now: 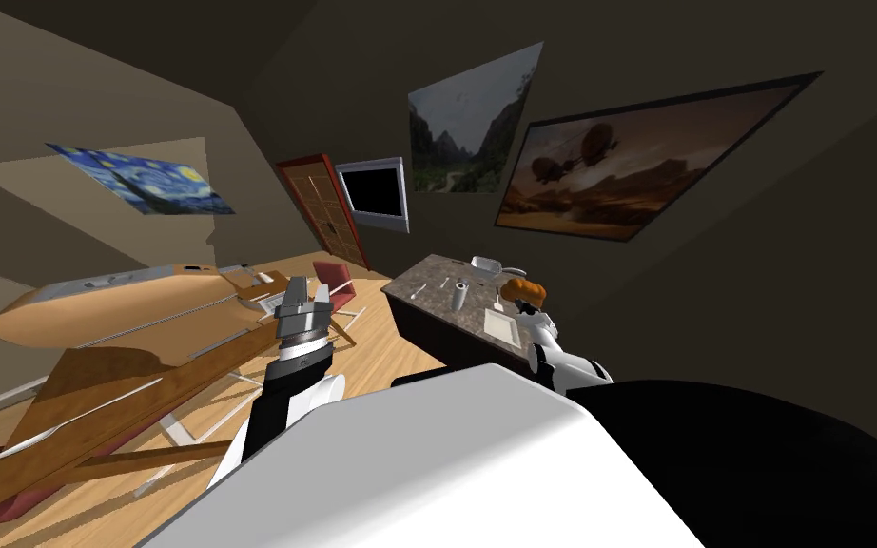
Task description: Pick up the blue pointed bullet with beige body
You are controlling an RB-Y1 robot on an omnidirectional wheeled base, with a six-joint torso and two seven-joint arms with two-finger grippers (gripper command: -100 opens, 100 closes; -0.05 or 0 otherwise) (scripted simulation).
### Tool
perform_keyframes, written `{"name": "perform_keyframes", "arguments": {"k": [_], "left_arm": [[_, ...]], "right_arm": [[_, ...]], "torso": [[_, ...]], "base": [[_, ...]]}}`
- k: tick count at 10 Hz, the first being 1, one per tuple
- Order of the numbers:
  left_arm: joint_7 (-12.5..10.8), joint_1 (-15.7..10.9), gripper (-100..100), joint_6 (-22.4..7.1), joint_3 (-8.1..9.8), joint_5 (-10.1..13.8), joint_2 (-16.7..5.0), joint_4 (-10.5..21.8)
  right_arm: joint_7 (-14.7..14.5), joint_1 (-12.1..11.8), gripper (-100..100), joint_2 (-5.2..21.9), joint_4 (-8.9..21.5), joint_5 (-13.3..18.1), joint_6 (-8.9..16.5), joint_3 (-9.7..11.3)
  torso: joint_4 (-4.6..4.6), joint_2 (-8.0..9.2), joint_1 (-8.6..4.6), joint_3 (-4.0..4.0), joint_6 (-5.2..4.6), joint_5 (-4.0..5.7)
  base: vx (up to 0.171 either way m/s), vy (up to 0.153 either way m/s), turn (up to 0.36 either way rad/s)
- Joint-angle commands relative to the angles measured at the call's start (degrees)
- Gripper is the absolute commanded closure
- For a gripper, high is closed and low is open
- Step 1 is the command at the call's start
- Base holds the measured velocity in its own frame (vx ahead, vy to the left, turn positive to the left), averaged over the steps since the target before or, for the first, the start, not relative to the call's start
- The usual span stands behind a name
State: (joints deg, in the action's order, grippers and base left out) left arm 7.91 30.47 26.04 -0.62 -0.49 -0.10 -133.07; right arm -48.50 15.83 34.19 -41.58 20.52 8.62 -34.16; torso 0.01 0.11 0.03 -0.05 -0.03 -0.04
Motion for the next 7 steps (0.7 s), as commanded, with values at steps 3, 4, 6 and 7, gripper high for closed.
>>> {"name": "perform_keyframes", "arguments": {"k": [3,4,6,7], "left_arm": [[0.00,0.00,0,0.00,0.00,0.00,0.00,0.00],[0.00,0.00,0,0.00,0.00,0.00,0.00,0.00],[0.00,0.00,0,0.00,0.00,0.00,0.00,0.00],[0.00,0.01,0,0.00,0.00,0.00,0.00,0.00]], "right_arm": [[-2.84,4.29,-100,0.55,5.74,-0.14,-2.71,-0.50],[-5.60,7.05,-100,0.89,7.39,-0.35,-5.00,-0.94],[-8.16,11.09,-100,1.23,13.71,-0.57,-7.34,-1.37],[-8.36,11.77,-100,1.23,14.86,-0.54,-7.34,-1.67]], "torso": [[0.01,-0.02,0.01,0.01,-0.01,-0.02],[0.01,0.00,-0.01,0.00,0.00,-0.01],[0.00,-0.02,0.02,0.01,-0.02,-0.01],[0.00,-0.05,0.04,0.02,-0.02,-0.03]], "base": [[0.010,0.011,-0.098],[0.013,0.015,-0.200],[0.014,0.022,-0.144],[0.012,0.023,-0.091]]}}
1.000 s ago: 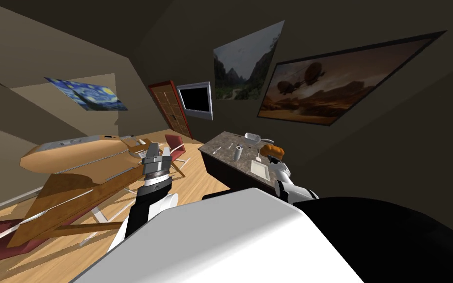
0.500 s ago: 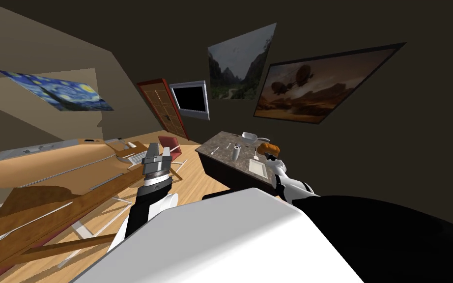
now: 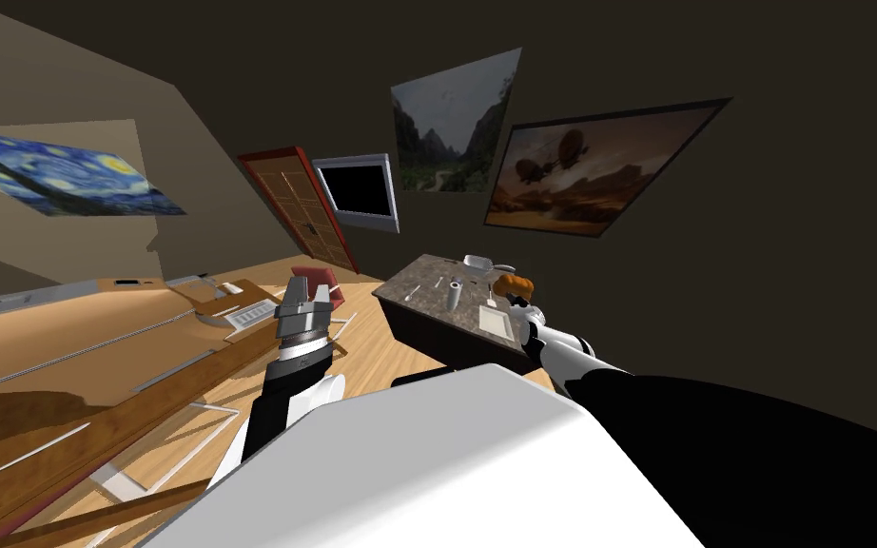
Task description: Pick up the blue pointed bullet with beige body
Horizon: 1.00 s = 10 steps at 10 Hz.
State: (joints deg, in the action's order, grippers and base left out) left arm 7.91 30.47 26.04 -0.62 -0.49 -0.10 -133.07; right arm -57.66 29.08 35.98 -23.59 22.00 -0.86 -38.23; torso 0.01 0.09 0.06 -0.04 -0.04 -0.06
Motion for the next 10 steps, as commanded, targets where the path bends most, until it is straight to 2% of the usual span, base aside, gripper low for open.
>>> {"name": "perform_keyframes", "arguments": {"k": [1,2,3,7,8,9,10], "left_arm": [[0.00,0.00,0,0.00,0.00,0.00,0.00,0.00],[0.00,0.00,0,0.00,0.00,0.00,0.00,0.00],[0.00,0.00,0,0.00,0.00,0.00,0.00,0.00],[0.00,0.00,0,0.00,0.00,0.00,0.00,0.00],[0.00,0.00,0,0.00,0.00,0.00,0.00,0.00],[0.00,0.00,0,0.00,0.00,0.00,0.00,0.00],[0.00,-0.01,0,0.00,0.00,0.00,0.00,0.00]], "right_arm": [[0.79,-1.48,-100,-0.56,-2.86,-2.05,2.15,2.70],[0.30,-0.81,-100,-0.21,-1.58,-1.35,1.10,1.74],[0.44,-0.89,100,-0.25,-1.77,-1.49,1.40,1.95],[0.43,-0.87,100,-0.22,-1.76,-1.47,1.37,1.92],[0.43,-0.87,0,-0.22,-1.76,-1.47,1.37,1.92],[3.29,-3.74,100,-0.90,-4.63,-1.83,4.23,3.13],[3.56,-5.22,100,-0.90,-7.70,-1.83,4.46,3.47]], "torso": [[0.00,0.00,0.00,0.00,0.00,0.00],[0.01,0.02,-0.04,-0.01,0.01,0.01],[0.01,0.04,-0.07,-0.02,0.00,0.02],[0.00,0.04,-0.09,-0.02,0.02,0.04],[0.00,0.04,-0.09,-0.02,0.02,0.04],[0.00,0.04,-0.09,-0.02,0.02,0.04],[-0.05,0.06,-0.12,0.00,0.18,0.18]], "base": [[0.007,0.008,0.013],[0.000,0.000,0.000],[0.000,0.000,0.000],[0.000,0.000,-0.001],[0.000,0.000,0.000],[-0.007,-0.023,0.180],[-0.019,-0.026,0.145]]}}
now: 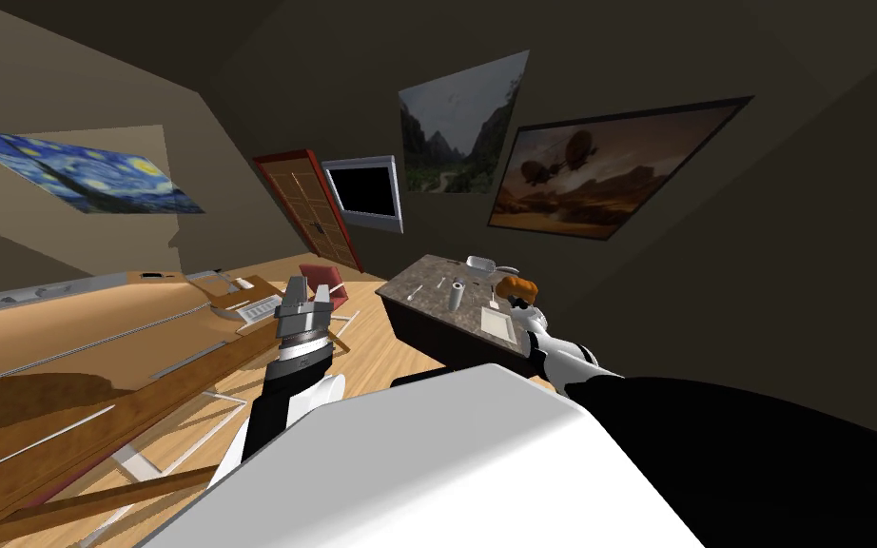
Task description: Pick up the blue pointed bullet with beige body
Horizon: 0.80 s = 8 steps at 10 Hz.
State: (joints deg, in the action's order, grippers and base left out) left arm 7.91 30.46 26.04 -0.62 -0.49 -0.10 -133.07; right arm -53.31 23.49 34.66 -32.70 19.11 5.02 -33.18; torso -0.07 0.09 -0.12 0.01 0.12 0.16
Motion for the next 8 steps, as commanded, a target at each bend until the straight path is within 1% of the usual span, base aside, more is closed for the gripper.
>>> {"name": "perform_keyframes", "arguments": {"k": [1,2,4,5,6,7,8], "left_arm": [[0.00,0.00,0,0.00,0.00,0.00,0.00,0.00],[0.00,0.01,0,0.00,0.00,0.00,0.00,0.00],[0.00,0.01,0,0.00,0.00,0.00,0.00,0.00],[0.00,0.01,0,0.00,0.00,0.00,0.00,0.00],[0.00,0.00,0,0.00,0.00,0.00,0.00,0.00],[0.00,-0.01,0,0.00,0.00,0.00,0.00,0.00],[0.00,0.01,0,0.00,0.00,0.00,0.00,0.00]], "right_arm": [[-0.80,0.38,100,0.42,1.42,1.05,-1.42,-1.92],[1.97,-3.02,100,0.08,-2.73,1.27,0.90,-1.48],[1.97,-3.36,100,0.08,-3.14,1.27,0.90,-1.48],[4.62,-5.65,100,-0.26,-4.98,1.48,3.13,-1.05],[6.28,-8.46,100,-0.60,-9.12,1.70,5.53,-0.62],[7.49,-10.13,100,-0.60,-10.87,1.70,5.53,-0.62],[7.49,-10.84,100,-0.60,-12.26,1.70,5.53,-0.62]], "torso": [[0.00,0.00,0.00,0.00,0.00,0.00],[-0.01,-0.02,-0.01,0.01,-0.09,-0.01],[-0.02,-0.06,-0.03,0.04,-0.04,0.02],[-0.02,-0.06,-0.02,0.04,-0.07,0.01],[-0.04,-0.06,-0.01,0.05,0.06,0.08],[-0.09,-0.14,-0.07,0.12,0.26,0.22],[-0.13,-0.18,-0.12,0.15,0.10,0.24]], "base": [[-0.012,-0.009,0.011],[-0.014,-0.011,0.179],[-0.007,-0.015,0.045],[-0.008,-0.018,0.154],[-0.026,-0.035,0.339],[-0.024,-0.027,0.143],[-0.009,-0.007,-0.046]]}}
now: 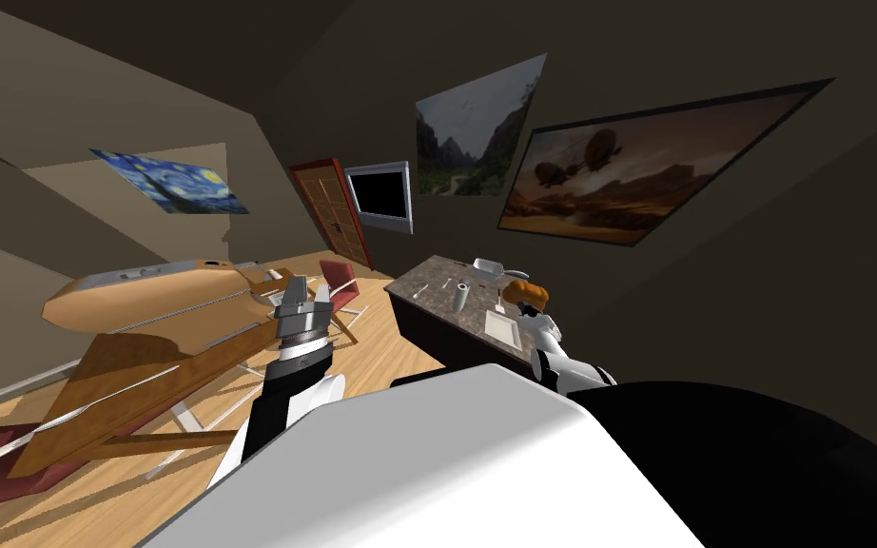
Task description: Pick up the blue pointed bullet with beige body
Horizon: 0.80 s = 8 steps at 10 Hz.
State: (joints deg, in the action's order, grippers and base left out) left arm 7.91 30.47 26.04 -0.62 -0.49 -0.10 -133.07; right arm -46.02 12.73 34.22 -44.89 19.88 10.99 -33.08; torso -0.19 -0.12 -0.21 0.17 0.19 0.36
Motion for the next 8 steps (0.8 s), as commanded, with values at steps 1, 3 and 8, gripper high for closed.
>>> {"name": "perform_keyframes", "arguments": {"k": [1,3,8], "left_arm": [[0.00,0.00,0,0.00,0.00,0.00,0.00,0.00],[0.00,-0.01,0,0.00,0.00,0.00,0.00,0.00],[0.00,0.00,0,0.00,0.00,0.00,0.00,0.00]], "right_arm": [[2.86,-2.86,100,-0.50,-2.86,1.15,1.87,-0.29],[2.96,-3.82,100,-0.50,-4.63,1.15,1.87,-0.29],[8.48,-11.30,100,-1.18,-13.75,1.58,6.51,0.58]], "torso": [[0.00,0.00,0.00,0.00,0.00,0.00],[-0.05,-0.06,-0.01,0.05,0.10,0.10],[-0.06,-0.06,-0.05,0.06,0.06,0.14]], "base": [[-0.011,-0.009,0.139],[-0.009,-0.011,0.069],[-0.014,-0.015,0.114]]}}
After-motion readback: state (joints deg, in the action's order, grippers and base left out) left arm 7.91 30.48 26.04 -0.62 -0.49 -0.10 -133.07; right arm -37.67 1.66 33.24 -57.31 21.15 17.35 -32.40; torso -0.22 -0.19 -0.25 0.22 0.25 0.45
